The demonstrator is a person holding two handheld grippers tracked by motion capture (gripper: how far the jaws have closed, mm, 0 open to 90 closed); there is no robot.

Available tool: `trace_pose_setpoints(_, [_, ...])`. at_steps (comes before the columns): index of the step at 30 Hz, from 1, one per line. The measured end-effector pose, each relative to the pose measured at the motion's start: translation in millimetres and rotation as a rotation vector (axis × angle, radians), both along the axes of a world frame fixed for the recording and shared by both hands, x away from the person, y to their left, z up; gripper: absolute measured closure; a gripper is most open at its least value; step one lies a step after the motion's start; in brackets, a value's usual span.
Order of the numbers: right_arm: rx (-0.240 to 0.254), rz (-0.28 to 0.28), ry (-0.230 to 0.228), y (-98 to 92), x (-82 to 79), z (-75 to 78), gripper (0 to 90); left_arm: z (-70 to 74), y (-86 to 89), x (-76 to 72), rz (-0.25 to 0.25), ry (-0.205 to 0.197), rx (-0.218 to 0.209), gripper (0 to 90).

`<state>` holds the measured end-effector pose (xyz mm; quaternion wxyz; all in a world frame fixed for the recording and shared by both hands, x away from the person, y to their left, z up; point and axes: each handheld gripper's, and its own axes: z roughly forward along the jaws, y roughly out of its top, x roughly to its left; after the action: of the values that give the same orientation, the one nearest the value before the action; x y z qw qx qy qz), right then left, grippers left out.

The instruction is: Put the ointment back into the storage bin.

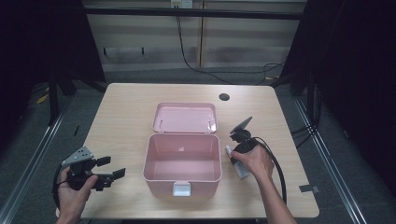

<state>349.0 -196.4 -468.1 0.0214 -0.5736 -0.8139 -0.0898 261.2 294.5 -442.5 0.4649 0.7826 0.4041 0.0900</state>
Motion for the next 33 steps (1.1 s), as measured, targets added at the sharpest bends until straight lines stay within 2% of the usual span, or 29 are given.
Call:
trace_pose_setpoints(3, [-0.038, 0.023, -0.009, 5.5, -1.3, 0.3, 70.0, -0.1, -0.1, 0.0, -0.001, -0.001, 0.0, 16.1])
trace_pose_setpoints(7, [-0.065, 0.048, -0.019, 9.3, -2.0, 0.3, 70.3, -0.2, -0.3, 0.1, -0.001, 0.0, 0.001, 16.1])
trace_pose_setpoints(13, [-0.04, 0.04, -0.01, 5.9, -0.6, 0.6, 71.8, -0.5, -0.3, 0.5, -0.001, 0.002, 0.005, 16.1])
trace_pose_setpoints(16, [-0.041, 0.047, 0.011, 4.6, -0.4, 1.4, 71.8, -0.5, -0.1, 0.4, 0.001, 0.002, 0.002, 16.1])
trace_pose_setpoints(20, [-0.007, 0.053, 0.02, -1.6, -1.5, 5.5, 71.8, -0.5, -0.3, 0.3, -0.001, 0.003, 0.002, 16.2])
trace_pose_setpoints(26, [0.014, 0.064, 0.051, -10.5, -5.7, 8.6, 71.8, -0.7, -0.5, 0.5, -0.001, 0.003, 0.005, 16.2])
trace_pose_setpoints(33, [0.012, 0.098, 0.082, -12.3, -8.1, 13.1, 71.8, -0.5, -0.2, 0.2, 0.0, 0.002, 0.003, 16.2])
